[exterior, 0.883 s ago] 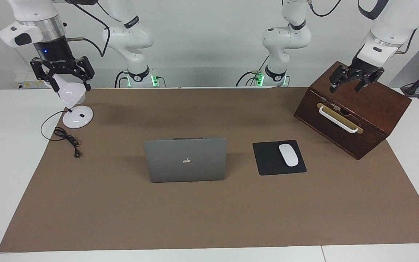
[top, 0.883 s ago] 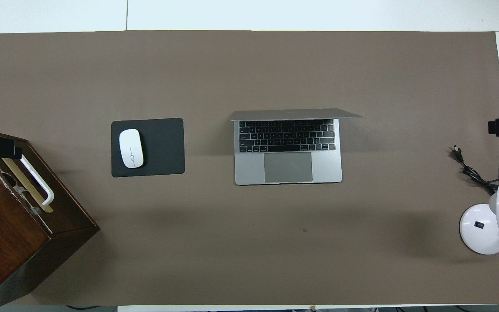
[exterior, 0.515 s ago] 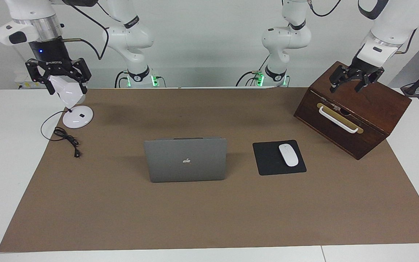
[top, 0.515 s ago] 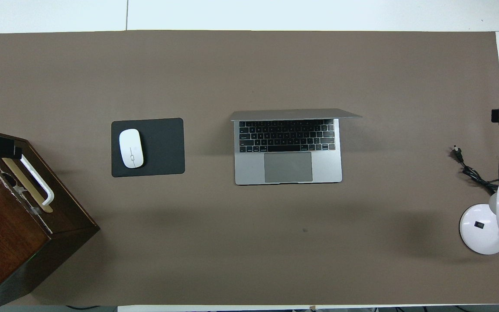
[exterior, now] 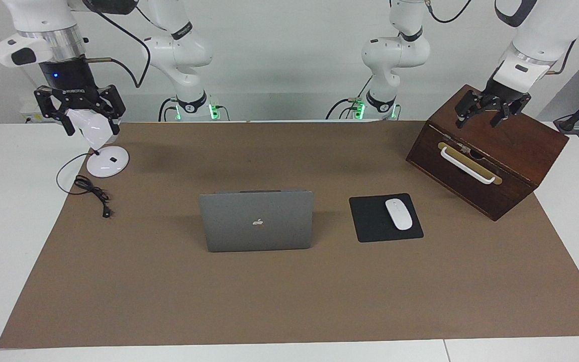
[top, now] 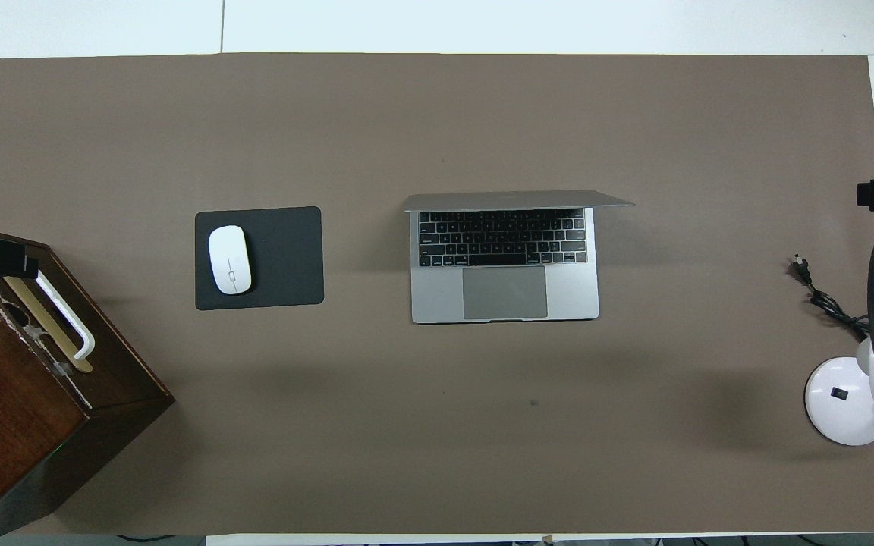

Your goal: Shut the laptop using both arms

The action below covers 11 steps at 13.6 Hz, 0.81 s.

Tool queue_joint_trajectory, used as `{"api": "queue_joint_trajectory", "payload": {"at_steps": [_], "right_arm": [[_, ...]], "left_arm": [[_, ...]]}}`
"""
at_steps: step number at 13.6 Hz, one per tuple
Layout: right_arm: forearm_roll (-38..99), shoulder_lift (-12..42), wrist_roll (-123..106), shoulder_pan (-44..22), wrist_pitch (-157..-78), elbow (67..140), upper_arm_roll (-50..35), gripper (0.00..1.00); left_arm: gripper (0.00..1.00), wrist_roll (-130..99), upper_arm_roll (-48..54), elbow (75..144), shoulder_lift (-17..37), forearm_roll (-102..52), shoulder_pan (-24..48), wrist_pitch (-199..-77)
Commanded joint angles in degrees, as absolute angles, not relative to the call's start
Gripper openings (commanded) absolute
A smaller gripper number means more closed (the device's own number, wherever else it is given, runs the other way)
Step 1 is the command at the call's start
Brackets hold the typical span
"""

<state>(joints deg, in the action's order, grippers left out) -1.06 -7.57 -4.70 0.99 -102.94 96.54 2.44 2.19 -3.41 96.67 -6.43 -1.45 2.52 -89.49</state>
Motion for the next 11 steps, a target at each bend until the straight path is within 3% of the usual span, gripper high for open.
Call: {"api": "queue_joint_trajectory", "payload": {"at_steps": [1, 8, 9, 10, 11], "right_arm": [[0.00, -6.33, -2.56, 1.41, -98.98, 94.22, 2.37, 1.00], [2.55, -2.21, -2.64, 3.08, -95.19, 91.51, 2.99, 1.00], [2.46, -1.85, -2.64, 3.08, -94.66, 90.71, 2.90, 1.00], [2.46, -0.63, -2.55, 2.99, -94.31, 89.05, 2.81, 1.00], [2.55, 1.21, -2.55, 2.99, -92.65, 86.34, 2.64, 1.00]], "left_arm": [[1.00, 1.93, -3.60, 97.73, -7.38, -0.62, 2.55, -90.18], [1.00, 1.67, -3.52, 97.73, -7.38, -0.62, 2.90, -90.17], [0.71, 1.67, -3.52, 97.73, -7.38, -0.62, 2.90, -90.09], [0.24, 1.93, -3.52, 97.73, -7.38, -0.62, 2.90, -90.17], [0.00, 1.93, -3.52, 97.73, -7.38, -0.62, 2.81, -90.26]]}}
